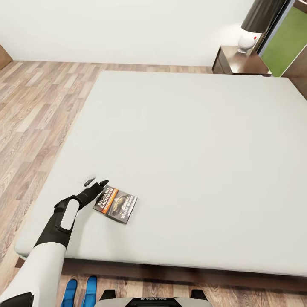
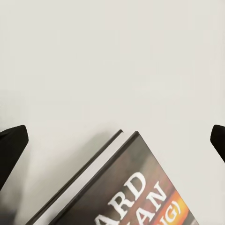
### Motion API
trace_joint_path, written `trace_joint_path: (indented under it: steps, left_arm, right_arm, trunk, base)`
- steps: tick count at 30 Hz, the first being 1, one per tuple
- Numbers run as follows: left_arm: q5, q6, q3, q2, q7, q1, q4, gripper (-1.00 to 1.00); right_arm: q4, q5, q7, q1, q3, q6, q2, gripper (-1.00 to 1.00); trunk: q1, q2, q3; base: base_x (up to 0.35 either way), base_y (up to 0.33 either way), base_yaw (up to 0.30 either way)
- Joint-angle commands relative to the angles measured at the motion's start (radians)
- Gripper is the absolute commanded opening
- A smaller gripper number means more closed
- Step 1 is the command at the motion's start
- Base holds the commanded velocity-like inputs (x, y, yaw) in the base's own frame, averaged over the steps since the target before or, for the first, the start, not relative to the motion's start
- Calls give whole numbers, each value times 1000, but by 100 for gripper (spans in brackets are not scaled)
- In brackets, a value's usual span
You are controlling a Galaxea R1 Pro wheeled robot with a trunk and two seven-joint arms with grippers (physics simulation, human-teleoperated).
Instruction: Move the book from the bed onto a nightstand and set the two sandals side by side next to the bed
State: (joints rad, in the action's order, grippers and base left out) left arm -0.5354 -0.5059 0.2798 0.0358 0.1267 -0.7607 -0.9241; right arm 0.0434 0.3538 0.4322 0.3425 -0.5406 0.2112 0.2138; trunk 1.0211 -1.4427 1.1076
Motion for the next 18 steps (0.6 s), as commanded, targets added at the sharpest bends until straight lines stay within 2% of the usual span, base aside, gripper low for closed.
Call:
trace_joint_path:
  steps: [1,18]
  left_arm:
    - [-4,-8,2,-1,2,0,1,100]
    - [-5,-8,2,-2,2,0,0,100]
  right_arm:
    - [4,9,0,1,-8,7,1,100]
    - [4,9,0,1,-8,7,1,100]
  trunk:
    - [0,0,1]
    - [0,0,1]
  base:
    - [0,0,0]
    - [0,0,0]
